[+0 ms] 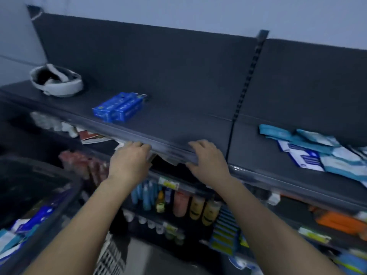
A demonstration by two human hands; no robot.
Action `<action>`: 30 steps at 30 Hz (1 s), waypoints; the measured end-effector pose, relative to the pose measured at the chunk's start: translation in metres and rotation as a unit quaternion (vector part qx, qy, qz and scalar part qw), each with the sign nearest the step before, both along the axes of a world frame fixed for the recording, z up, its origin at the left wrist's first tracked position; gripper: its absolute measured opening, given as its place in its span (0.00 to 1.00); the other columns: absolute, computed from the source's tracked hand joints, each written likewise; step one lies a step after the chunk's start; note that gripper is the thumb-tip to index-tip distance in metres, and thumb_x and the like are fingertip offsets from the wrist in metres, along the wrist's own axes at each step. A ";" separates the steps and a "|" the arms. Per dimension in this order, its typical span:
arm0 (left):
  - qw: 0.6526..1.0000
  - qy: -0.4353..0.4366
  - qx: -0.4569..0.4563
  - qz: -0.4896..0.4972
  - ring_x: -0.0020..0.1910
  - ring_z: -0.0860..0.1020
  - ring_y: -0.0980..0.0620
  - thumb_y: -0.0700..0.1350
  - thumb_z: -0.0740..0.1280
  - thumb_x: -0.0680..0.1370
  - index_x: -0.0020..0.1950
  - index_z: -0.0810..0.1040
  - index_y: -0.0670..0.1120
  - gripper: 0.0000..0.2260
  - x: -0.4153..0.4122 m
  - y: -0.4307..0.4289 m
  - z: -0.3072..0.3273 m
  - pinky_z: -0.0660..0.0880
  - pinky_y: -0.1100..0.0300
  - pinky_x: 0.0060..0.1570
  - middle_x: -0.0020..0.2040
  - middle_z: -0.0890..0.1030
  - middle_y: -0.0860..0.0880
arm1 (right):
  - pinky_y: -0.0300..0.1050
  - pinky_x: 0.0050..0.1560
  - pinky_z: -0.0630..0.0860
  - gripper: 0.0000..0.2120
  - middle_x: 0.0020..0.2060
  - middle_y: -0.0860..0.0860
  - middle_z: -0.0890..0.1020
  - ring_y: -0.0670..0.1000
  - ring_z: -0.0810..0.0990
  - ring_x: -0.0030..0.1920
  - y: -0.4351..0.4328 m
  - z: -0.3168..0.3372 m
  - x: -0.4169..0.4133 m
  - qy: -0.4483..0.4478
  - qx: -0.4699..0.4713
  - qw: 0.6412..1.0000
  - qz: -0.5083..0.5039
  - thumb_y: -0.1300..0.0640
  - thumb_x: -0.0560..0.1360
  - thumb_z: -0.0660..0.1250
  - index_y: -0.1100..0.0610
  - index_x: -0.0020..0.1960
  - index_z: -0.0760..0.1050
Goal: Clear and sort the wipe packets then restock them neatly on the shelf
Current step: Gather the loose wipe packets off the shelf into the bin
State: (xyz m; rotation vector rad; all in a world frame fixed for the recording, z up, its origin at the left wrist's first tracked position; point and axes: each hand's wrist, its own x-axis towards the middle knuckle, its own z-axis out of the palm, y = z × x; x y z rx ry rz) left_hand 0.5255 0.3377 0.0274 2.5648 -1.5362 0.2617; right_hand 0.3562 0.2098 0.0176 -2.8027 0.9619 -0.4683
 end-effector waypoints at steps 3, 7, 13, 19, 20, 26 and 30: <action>0.999 0.009 -0.016 -0.034 0.61 0.71 0.44 0.49 0.68 0.74 0.63 0.74 0.48 0.18 -0.043 -0.045 0.005 0.73 0.51 0.54 0.59 0.77 0.47 | 0.46 0.63 0.65 0.28 0.67 0.52 0.68 0.54 0.66 0.67 -0.036 0.004 -0.053 -0.001 0.013 0.999 -0.033 0.49 0.77 0.65 0.52 0.74 0.61; 0.996 0.011 -0.034 -0.076 0.60 0.71 0.45 0.49 0.68 0.75 0.64 0.74 0.48 0.18 -0.101 -0.104 0.009 0.73 0.51 0.53 0.58 0.76 0.48 | 0.48 0.63 0.66 0.28 0.66 0.53 0.69 0.55 0.67 0.67 -0.081 0.010 -0.122 -0.003 0.009 0.996 -0.083 0.48 0.76 0.66 0.52 0.73 0.63; 0.991 0.009 -0.033 -0.130 0.62 0.71 0.47 0.52 0.65 0.77 0.68 0.71 0.49 0.20 -0.180 -0.178 0.005 0.72 0.54 0.54 0.61 0.75 0.49 | 0.49 0.63 0.68 0.27 0.64 0.53 0.71 0.55 0.69 0.65 -0.135 0.009 -0.206 -0.002 0.002 0.989 -0.149 0.48 0.75 0.68 0.53 0.71 0.66; 0.981 0.014 -0.001 -0.194 0.65 0.68 0.47 0.53 0.63 0.79 0.70 0.69 0.48 0.21 -0.232 -0.248 -0.002 0.71 0.53 0.59 0.66 0.72 0.49 | 0.49 0.62 0.69 0.28 0.65 0.53 0.72 0.55 0.69 0.65 -0.184 0.000 -0.259 0.008 0.024 0.977 -0.211 0.49 0.74 0.68 0.53 0.71 0.67; 0.979 0.016 0.003 -0.204 0.65 0.68 0.48 0.53 0.63 0.79 0.70 0.69 0.48 0.21 -0.238 -0.262 -0.004 0.70 0.53 0.59 0.65 0.72 0.49 | 0.48 0.62 0.68 0.27 0.64 0.53 0.72 0.55 0.69 0.65 -0.193 -0.002 -0.265 0.010 0.028 0.975 -0.220 0.49 0.74 0.68 0.53 0.71 0.67; 0.967 0.017 0.017 -0.255 0.61 0.71 0.47 0.55 0.63 0.78 0.67 0.71 0.48 0.20 -0.260 -0.343 -0.017 0.71 0.53 0.56 0.62 0.74 0.48 | 0.49 0.60 0.70 0.26 0.62 0.52 0.72 0.55 0.69 0.63 -0.252 -0.010 -0.286 0.014 0.021 0.961 -0.274 0.50 0.74 0.68 0.54 0.69 0.68; 0.961 0.039 0.067 -0.265 0.71 0.63 0.46 0.68 0.62 0.72 0.74 0.63 0.50 0.36 -0.261 -0.391 -0.024 0.64 0.50 0.65 0.72 0.65 0.46 | 0.48 0.63 0.66 0.31 0.66 0.54 0.67 0.56 0.66 0.67 -0.292 -0.018 -0.288 0.034 0.003 0.955 -0.295 0.46 0.72 0.69 0.52 0.71 0.65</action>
